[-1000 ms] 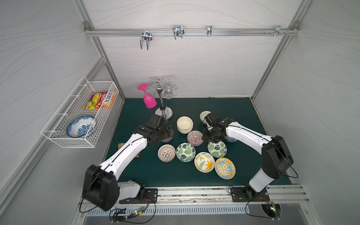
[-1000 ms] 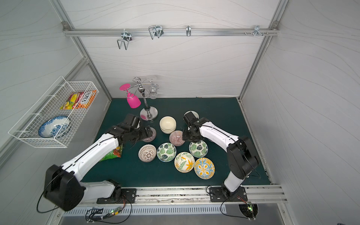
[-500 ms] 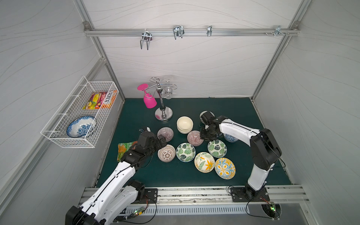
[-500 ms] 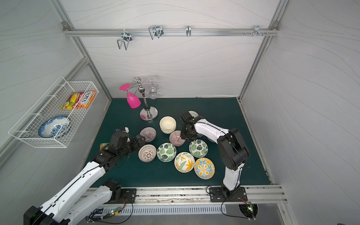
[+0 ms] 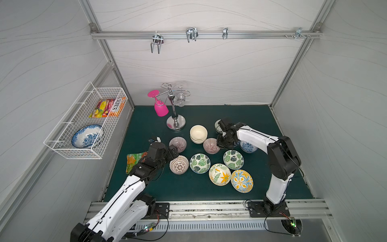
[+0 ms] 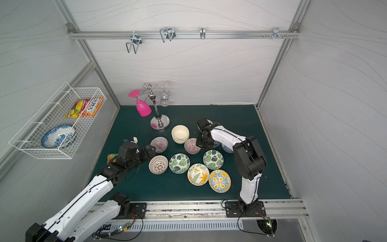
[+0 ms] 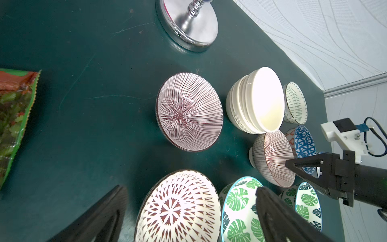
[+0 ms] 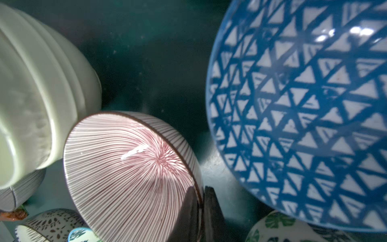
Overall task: Stack the bowls
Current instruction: Move the bowl to the center of the board.
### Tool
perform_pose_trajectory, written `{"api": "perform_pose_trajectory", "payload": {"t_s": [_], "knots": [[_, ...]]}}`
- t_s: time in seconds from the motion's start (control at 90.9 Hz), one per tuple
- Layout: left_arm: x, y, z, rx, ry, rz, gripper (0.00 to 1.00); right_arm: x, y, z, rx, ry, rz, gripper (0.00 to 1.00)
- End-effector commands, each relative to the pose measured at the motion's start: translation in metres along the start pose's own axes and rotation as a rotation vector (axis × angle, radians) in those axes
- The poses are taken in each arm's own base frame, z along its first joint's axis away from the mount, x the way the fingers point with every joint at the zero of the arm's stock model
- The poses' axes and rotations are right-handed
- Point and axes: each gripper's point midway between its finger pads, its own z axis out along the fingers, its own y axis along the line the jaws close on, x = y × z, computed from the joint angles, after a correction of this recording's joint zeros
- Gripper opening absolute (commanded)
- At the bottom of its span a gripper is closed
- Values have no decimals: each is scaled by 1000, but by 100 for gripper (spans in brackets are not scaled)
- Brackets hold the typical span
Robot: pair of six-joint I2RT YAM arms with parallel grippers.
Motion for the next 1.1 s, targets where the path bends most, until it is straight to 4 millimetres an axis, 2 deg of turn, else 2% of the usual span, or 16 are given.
{"api": "perform_pose_trajectory", "payload": {"t_s": [0.0,0.242,0.451,0.539,0.616,0.671,0.715,0.825,1.089], "knots": [[-11,-8,-1,30,-38,-16,100,-18,-14,-8,33,-37,19,4],[-10,-8,3,22,-20,-19,100,-44,-18,-8,4,-61,39,3],[-10,-5,7,9,0,-35,100,-57,-11,-2,-3,-65,24,2],[-10,2,11,-20,30,-72,100,-58,-9,-1,-6,-63,17,3],[-11,13,17,-63,72,-130,100,-56,-8,-2,-9,-67,6,8],[-11,18,23,-71,120,-173,99,-55,-7,-6,-10,-73,-9,18],[-10,23,31,-82,163,-208,96,-54,-5,-10,-13,-79,-22,30],[-11,30,44,-138,253,-217,89,-51,0,-23,-29,-94,-51,46],[-19,28,65,-186,316,-206,82,-31,27,-67,-61,-166,-160,51]]}}
